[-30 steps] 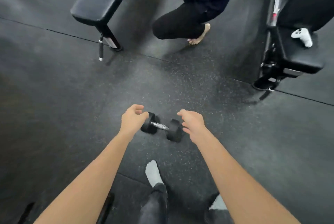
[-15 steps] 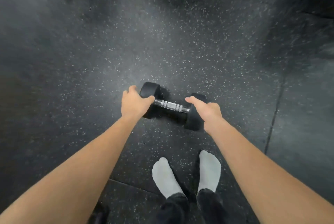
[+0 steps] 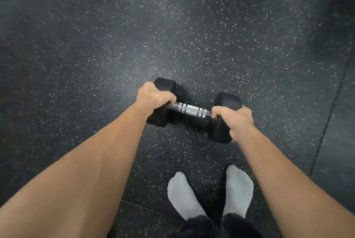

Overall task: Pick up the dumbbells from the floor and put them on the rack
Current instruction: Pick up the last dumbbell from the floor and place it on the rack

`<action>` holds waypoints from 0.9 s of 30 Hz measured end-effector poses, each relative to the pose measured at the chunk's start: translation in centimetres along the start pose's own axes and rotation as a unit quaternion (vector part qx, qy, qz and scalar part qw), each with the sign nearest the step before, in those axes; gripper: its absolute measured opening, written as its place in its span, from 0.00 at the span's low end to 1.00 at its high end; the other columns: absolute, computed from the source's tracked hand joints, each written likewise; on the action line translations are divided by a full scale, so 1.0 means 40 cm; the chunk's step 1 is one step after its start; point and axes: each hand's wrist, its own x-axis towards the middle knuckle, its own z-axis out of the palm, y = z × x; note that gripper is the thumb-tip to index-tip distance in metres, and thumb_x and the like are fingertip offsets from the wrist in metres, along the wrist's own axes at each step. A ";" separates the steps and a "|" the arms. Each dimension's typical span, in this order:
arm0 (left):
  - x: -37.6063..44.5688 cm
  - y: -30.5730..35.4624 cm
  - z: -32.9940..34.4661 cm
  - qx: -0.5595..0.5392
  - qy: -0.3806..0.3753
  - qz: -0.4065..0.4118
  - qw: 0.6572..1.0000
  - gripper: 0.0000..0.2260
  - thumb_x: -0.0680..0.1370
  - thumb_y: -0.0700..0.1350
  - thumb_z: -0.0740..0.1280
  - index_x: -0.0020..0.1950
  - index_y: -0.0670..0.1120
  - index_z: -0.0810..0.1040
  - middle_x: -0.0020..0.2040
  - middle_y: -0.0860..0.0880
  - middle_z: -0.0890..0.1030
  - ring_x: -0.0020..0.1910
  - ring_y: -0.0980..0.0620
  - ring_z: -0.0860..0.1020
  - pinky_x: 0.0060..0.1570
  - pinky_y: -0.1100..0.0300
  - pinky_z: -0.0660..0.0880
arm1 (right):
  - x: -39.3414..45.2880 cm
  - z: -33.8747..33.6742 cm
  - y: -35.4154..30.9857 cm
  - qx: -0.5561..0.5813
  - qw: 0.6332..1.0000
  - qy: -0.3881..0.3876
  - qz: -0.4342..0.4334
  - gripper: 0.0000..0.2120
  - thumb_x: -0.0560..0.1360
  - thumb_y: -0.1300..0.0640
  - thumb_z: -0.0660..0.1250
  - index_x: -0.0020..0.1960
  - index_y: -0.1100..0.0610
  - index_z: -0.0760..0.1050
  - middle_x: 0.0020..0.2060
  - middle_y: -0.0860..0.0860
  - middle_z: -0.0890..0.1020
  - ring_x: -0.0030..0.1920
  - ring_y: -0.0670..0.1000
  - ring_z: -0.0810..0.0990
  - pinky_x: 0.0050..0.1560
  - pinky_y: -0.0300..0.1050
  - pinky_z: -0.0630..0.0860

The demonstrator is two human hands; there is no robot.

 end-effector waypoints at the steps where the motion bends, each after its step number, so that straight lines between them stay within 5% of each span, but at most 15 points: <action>1: -0.003 -0.012 0.002 -0.007 0.005 0.007 1.000 0.30 0.62 0.46 0.78 0.60 0.41 0.74 0.55 0.44 0.77 0.50 0.46 0.76 0.40 0.56 0.74 | 0.001 0.000 0.013 0.007 1.000 0.008 -0.015 0.22 0.58 0.63 0.77 0.51 0.57 0.77 0.46 0.52 0.81 0.38 0.47 0.74 0.42 0.43 0.75; 8: -0.056 -0.102 0.031 -0.071 0.055 0.021 0.996 0.27 0.58 0.44 0.79 0.54 0.44 0.76 0.50 0.47 0.77 0.45 0.48 0.76 0.37 0.57 0.76 | -0.050 0.009 0.094 0.005 0.996 0.018 -0.086 0.39 0.54 0.58 0.77 0.66 0.51 0.78 0.54 0.50 0.84 0.49 0.52 0.80 0.37 0.37 0.73; 11: -0.109 -0.155 0.036 -0.096 0.079 0.023 0.992 0.26 0.58 0.43 0.79 0.53 0.45 0.77 0.46 0.50 0.78 0.39 0.56 0.73 0.32 0.60 0.71 | -0.081 0.002 0.105 -0.021 0.991 0.021 -0.130 0.38 0.54 0.60 0.78 0.65 0.47 0.79 0.50 0.47 0.84 0.50 0.52 0.81 0.36 0.37 0.72; 17: -0.251 -0.244 -0.010 -0.193 0.133 -0.031 0.972 0.23 0.56 0.43 0.79 0.49 0.45 0.79 0.43 0.50 0.80 0.40 0.52 0.76 0.33 0.59 0.72 | -0.199 -0.030 0.080 -0.109 0.963 0.004 -0.246 0.36 0.57 0.59 0.78 0.64 0.47 0.78 0.44 0.46 0.84 0.38 0.42 0.78 0.33 0.36 0.72; 23: -0.499 -0.291 -0.171 -0.264 0.173 -0.061 0.947 0.25 0.55 0.43 0.79 0.51 0.48 0.80 0.44 0.52 0.80 0.38 0.56 0.74 0.30 0.61 0.71 | -0.468 -0.073 0.021 -0.165 0.929 -0.002 -0.332 0.39 0.52 0.53 0.75 0.65 0.46 0.77 0.44 0.45 0.84 0.43 0.50 0.80 0.48 0.51 0.83; 27: -0.686 -0.296 -0.324 -0.295 0.213 -0.061 0.930 0.25 0.55 0.44 0.79 0.51 0.49 0.80 0.42 0.54 0.79 0.41 0.52 0.76 0.31 0.62 0.70 | -0.687 -0.103 -0.041 -0.175 0.908 -0.032 -0.378 0.41 0.52 0.52 0.75 0.67 0.47 0.76 0.46 0.45 0.84 0.45 0.49 0.79 0.52 0.51 0.82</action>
